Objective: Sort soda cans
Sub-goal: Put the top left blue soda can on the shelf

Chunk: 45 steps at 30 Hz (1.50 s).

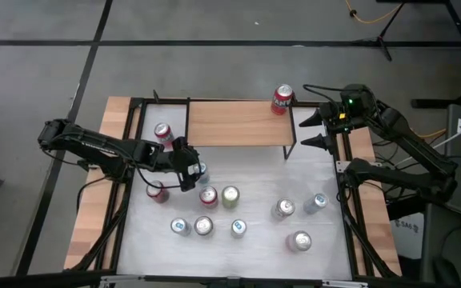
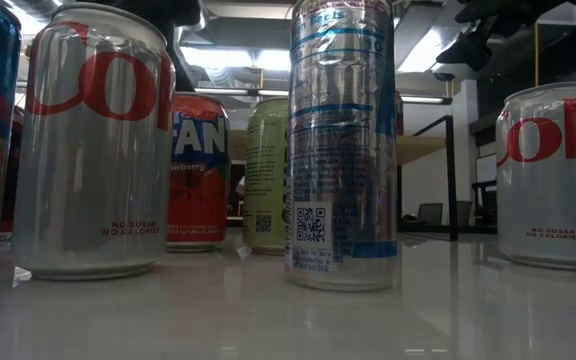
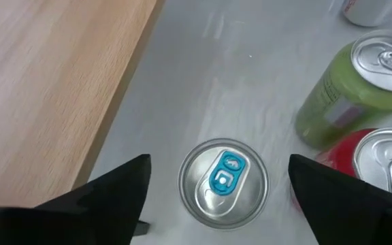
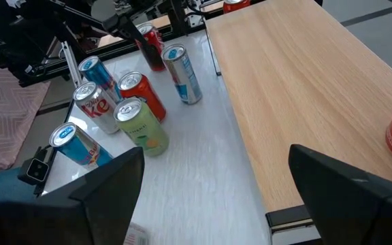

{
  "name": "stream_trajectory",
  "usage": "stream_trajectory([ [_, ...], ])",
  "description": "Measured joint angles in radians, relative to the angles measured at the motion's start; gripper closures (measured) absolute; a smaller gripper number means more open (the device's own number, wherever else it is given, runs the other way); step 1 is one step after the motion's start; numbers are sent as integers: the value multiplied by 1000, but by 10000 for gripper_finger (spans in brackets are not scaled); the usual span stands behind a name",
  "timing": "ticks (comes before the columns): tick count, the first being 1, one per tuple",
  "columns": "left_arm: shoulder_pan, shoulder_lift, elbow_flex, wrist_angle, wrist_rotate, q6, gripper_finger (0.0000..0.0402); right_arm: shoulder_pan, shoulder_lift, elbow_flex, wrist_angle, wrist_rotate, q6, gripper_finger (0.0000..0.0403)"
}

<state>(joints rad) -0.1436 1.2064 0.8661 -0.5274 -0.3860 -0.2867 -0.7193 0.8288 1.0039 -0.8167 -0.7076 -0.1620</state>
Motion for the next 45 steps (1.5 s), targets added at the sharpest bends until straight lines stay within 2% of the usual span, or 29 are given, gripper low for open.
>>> stream_trajectory([
  [7,0,7,-1,-5,0,-2,59,0,0,0,0,0,0,47],
  [25,0,180,-1,-4,2,8,59,0,0,0,0,0,-1,47],
  [32,0,197,-1,8,-11,-42,63,0,0,0,0,0,0,47],
  [37,0,192,-1,10,-26,-93,94,0,0,0,0,0,0,47],
  [45,0,189,-1,39,-41,-104,196,0,0,0,0,0,0,47],
])
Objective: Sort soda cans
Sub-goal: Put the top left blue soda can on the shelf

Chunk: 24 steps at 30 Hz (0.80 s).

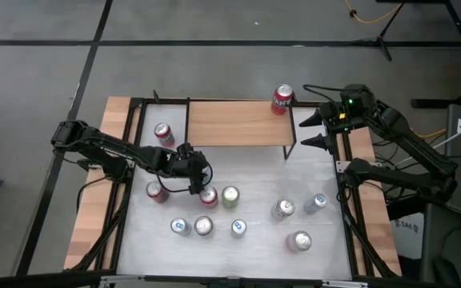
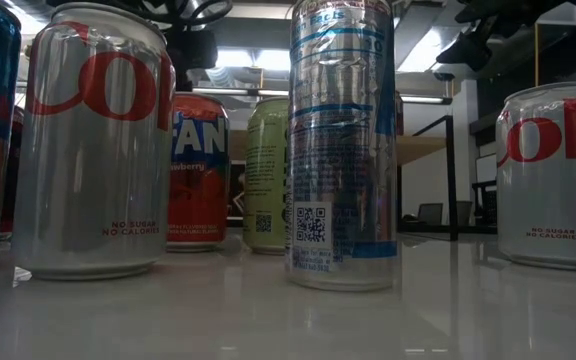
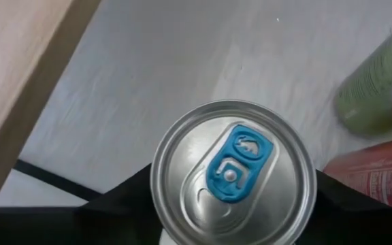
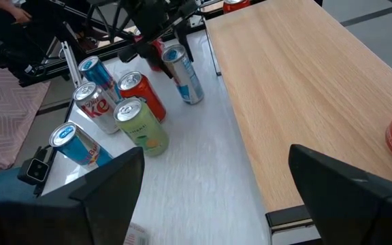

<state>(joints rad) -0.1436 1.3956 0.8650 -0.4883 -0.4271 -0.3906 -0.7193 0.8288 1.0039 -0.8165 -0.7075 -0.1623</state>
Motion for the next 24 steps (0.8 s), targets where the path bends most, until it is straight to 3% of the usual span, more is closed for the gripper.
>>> stream_trajectory([
  [8,0,-11,49,4,-17,-1,197,0,0,0,2,0,0,47],
  [24,96,-13,388,-118,-46,51,190,0,0,0,4,0,0,47],
])
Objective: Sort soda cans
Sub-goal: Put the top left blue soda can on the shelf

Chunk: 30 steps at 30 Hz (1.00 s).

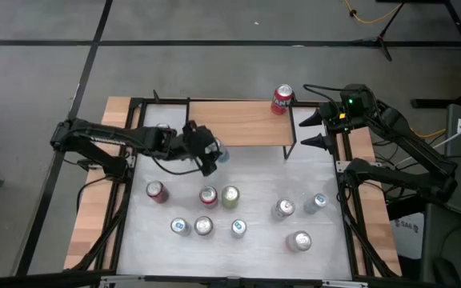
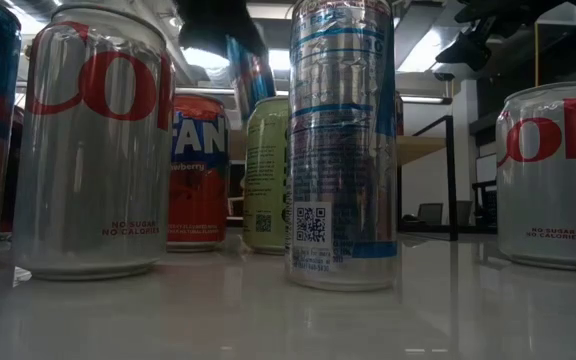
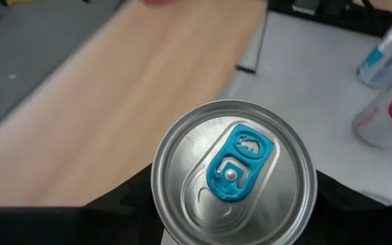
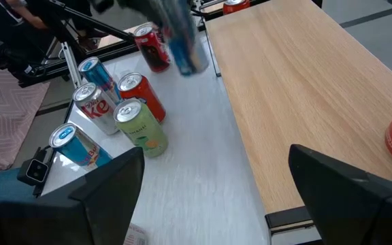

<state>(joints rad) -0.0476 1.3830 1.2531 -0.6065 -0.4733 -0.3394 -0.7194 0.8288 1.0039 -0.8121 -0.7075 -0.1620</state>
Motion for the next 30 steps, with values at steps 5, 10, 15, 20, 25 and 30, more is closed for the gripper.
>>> stream_trajectory([
  [5,78,0,129,-78,-1,71,189,0,0,0,0,0,0,47],
  [10,185,-1,238,-163,21,185,188,0,0,0,0,0,0,47],
  [15,318,0,290,-220,101,248,188,0,0,0,0,0,0,47],
  [20,463,2,291,-240,184,305,188,0,0,0,0,0,0,47],
  [25,591,19,291,-234,278,348,188,0,0,0,0,0,0,47],
  [30,678,45,291,-235,350,366,188,0,0,0,0,0,0,47],
])
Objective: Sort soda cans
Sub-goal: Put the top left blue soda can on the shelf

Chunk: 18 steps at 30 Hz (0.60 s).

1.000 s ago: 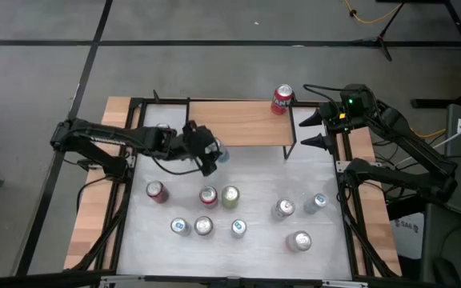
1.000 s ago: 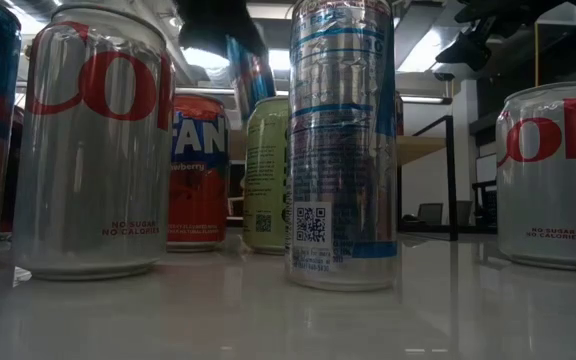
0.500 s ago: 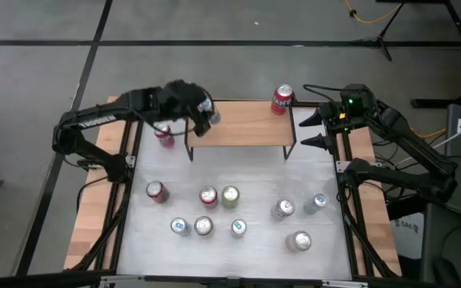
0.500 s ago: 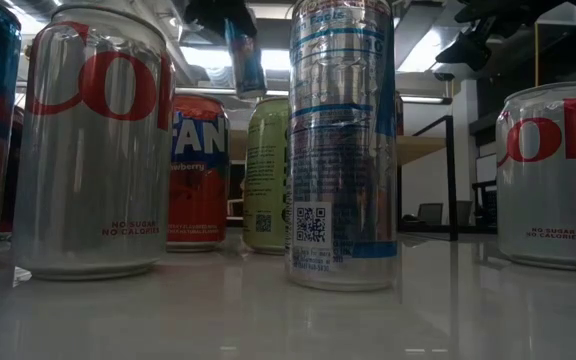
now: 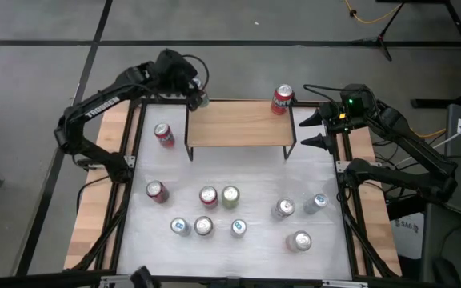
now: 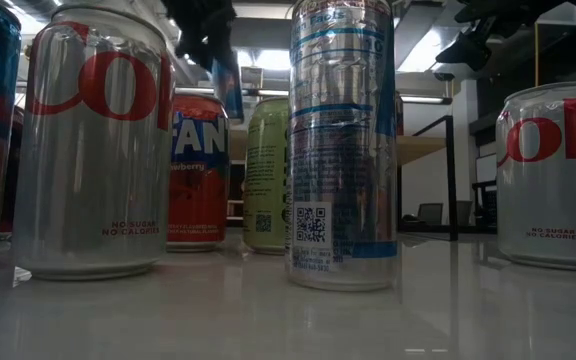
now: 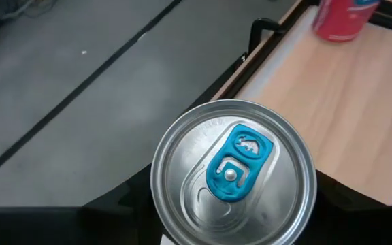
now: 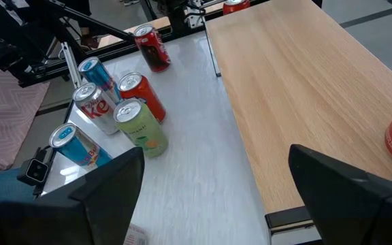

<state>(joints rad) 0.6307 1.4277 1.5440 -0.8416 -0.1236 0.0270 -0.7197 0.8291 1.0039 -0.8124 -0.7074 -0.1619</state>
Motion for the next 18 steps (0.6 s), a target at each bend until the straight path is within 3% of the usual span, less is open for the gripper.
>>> stream_trajectory([
  [18,75,111,1,-53,6,85,188,0,0,0,0,0,0,47],
])
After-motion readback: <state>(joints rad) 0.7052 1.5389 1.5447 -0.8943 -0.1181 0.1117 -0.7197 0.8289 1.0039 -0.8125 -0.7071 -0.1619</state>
